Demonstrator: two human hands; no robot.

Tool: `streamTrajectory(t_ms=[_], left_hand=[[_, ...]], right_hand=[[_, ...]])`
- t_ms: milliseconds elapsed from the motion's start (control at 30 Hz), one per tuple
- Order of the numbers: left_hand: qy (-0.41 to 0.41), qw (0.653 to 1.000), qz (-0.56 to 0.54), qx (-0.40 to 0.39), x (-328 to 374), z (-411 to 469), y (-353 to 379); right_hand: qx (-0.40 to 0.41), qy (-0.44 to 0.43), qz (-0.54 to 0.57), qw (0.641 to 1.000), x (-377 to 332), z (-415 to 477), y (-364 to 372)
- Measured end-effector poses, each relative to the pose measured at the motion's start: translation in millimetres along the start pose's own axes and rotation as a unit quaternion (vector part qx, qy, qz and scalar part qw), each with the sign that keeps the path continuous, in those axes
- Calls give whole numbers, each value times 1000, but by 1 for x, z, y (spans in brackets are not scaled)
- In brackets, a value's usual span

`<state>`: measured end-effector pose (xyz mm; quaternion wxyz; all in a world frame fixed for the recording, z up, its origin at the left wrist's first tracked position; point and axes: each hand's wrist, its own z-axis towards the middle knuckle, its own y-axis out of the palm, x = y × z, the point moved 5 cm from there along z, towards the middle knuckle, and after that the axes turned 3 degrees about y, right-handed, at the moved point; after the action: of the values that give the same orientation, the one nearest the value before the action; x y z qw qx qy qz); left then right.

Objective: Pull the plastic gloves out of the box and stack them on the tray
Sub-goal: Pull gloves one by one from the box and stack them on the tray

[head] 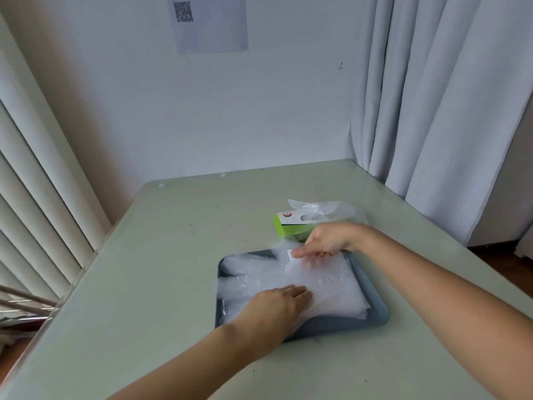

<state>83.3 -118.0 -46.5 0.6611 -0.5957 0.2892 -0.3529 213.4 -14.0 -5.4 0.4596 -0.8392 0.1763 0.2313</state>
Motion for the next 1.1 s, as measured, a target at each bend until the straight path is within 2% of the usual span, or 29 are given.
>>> streamTrajectory(t_ms=[167,200,367,433,500,600,633,700,767,867,1033,1100], left_hand=[[-3,999,41,13,2,2,-4],[-18,999,28,23,2,1,-8],[-35,999,20,-33,-1,1,-11],[-37,998,-39,-32,-1,0,-16],[-51,987,-153,-18,0,-3,-27],[-104,928,-356,11,-5,-5,-44],[-110,925,-362,39,-11,-4,-47],[-122,956,-259,67,-23,-1,-49],[-118,982,-144,25,-27,1,-35],[-77,994,-34,-65,-25,1,-5],[-65,996,8,-68,-27,-1,12],[-51,995,38,-72,-26,-3,11]], right_hand=[[42,-137,-6,990,-23,12,16],[53,-151,7,987,-23,12,17],[94,-159,73,980,-10,15,17],[95,-159,85,979,-7,17,18],[89,-161,81,980,-6,19,18],[88,-167,72,979,-7,22,17],[92,-166,66,980,-6,23,17],[98,-168,56,979,-6,23,17],[93,-172,80,977,-3,25,18],[102,-177,84,975,2,26,19],[144,-179,110,967,8,24,15],[134,-184,128,965,7,21,14]])
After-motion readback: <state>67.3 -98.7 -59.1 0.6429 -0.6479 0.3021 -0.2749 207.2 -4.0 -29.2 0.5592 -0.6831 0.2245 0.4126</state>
